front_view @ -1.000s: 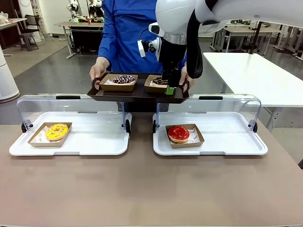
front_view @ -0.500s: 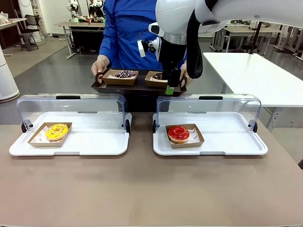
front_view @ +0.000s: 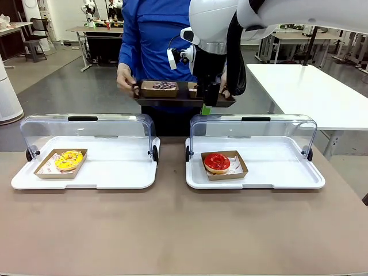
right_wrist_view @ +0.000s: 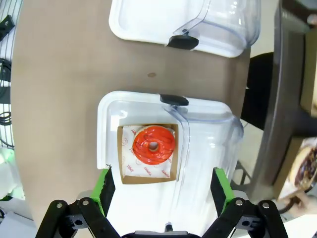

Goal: Provide the desired donut to the person.
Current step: Place the picked Paper togo box onto the Handle tray extended by the person.

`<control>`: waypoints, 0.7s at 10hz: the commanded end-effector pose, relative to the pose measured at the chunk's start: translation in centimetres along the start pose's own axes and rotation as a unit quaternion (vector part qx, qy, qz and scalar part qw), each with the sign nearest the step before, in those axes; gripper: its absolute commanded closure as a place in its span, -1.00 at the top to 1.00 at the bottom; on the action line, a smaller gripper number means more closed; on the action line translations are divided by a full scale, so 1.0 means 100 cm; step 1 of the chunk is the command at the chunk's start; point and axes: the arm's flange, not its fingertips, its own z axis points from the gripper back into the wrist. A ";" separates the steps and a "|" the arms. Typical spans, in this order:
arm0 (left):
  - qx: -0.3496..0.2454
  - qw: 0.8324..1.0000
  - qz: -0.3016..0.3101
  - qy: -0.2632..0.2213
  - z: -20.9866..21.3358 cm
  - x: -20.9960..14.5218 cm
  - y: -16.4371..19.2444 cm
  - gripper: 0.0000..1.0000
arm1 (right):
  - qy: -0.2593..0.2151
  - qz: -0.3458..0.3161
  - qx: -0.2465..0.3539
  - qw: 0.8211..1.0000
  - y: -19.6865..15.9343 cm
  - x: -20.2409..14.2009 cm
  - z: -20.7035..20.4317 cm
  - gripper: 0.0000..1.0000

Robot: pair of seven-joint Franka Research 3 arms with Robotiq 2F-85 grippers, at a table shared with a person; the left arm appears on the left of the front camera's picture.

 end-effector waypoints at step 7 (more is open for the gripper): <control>0.001 1.000 0.000 -0.007 -0.001 0.000 0.000 1.00 | -0.001 0.001 -0.007 1.000 -0.001 0.001 0.000 1.00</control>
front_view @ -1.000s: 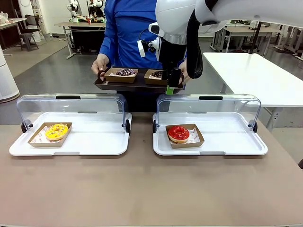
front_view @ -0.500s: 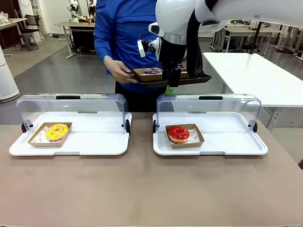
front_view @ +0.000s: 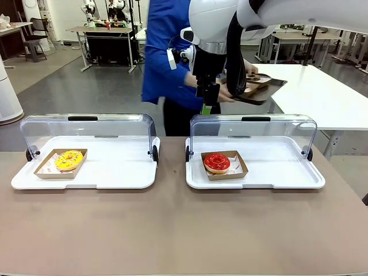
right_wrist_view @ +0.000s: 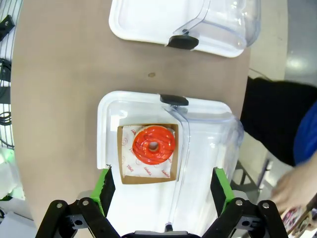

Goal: Provide the desired donut to the person.
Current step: Place the picked Paper togo box onto the Handle tray extended by the person.

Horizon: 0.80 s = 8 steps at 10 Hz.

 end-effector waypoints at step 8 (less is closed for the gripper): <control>0.001 1.000 0.000 -0.007 -0.001 0.000 0.000 1.00 | -0.193 -0.222 -0.002 0.956 0.074 -0.179 0.055 1.00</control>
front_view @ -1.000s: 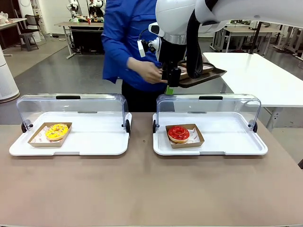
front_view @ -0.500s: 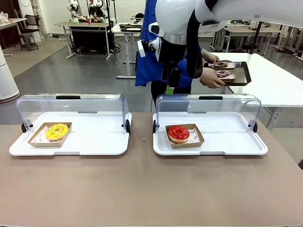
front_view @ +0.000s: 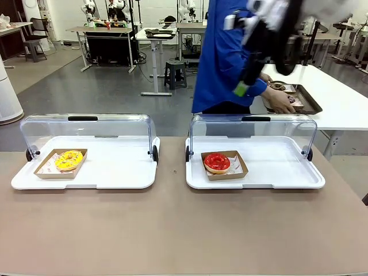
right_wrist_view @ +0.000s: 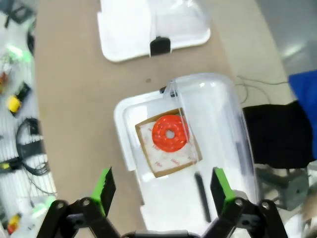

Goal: Provide the desired donut to the person.
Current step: Place the picked Paper togo box onto the Handle tray extended by the person.

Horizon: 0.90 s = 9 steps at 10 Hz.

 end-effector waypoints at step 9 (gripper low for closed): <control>0.000 1.000 0.000 -0.008 -0.001 0.000 0.000 1.00 | -0.220 -0.064 -0.103 0.968 0.095 -0.208 0.042 1.00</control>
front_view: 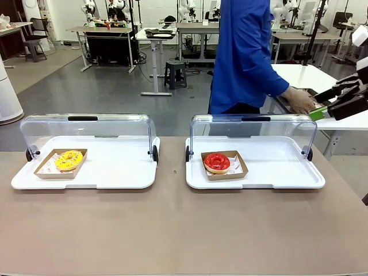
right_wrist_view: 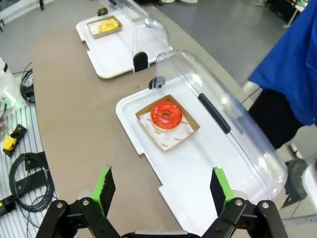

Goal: Provide the desired donut to the person.
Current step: Place the picked Paper togo box onto the Handle tray extended by the person.

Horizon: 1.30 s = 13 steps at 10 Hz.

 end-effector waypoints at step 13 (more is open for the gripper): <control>0.001 1.000 0.001 -0.008 -0.001 -0.001 0.000 1.00 | -0.017 0.013 -0.025 0.999 -0.006 0.003 0.001 1.00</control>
